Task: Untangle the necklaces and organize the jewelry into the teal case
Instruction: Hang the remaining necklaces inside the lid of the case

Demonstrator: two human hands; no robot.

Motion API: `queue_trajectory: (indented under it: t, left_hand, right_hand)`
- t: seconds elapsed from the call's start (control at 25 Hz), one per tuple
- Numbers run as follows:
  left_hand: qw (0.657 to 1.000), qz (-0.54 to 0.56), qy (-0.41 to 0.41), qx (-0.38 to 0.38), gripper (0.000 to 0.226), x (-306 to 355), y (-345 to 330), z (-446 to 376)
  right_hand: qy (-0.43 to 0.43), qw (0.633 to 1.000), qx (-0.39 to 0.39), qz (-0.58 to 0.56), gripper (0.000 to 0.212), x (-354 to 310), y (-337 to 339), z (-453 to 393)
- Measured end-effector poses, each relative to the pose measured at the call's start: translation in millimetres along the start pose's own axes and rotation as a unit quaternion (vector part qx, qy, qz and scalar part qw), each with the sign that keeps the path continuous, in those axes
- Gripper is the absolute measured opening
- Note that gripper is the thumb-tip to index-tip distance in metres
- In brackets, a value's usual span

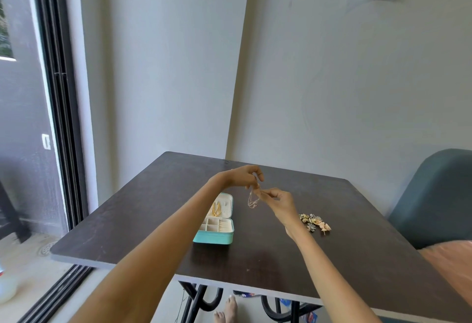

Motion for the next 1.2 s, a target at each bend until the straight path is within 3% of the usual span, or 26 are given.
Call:
queue_trajectory:
  t: [0.16, 0.36, 1.2]
  left_hand:
    - [1.0, 0.011, -0.002, 0.012, 0.031, -5, 8, 6]
    - [0.999, 0.029, -0.014, 0.015, 0.023, -11, 8, 11]
    - [0.995, 0.069, -0.034, 0.063, 0.018, -29, 15, 22]
  right_hand:
    - [-0.013, 1.0, 0.013, -0.019, 0.007, 6, -3, 3]
    - [0.0, 0.999, -0.01, -0.036, 0.004, -1, -7, 0]
    - [0.001, 0.995, -0.083, 0.064, 0.008, -11, -24, -11]
Point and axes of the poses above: each hand's wrist, its own z-axis away from the middle knuckle, its own y-axis out of the back of the hand, x = y × z, the point moved 4 cm from there along -z, towards the middle knuckle, and after that the axes turned 8 degrees about x, right-handed, at the moved point
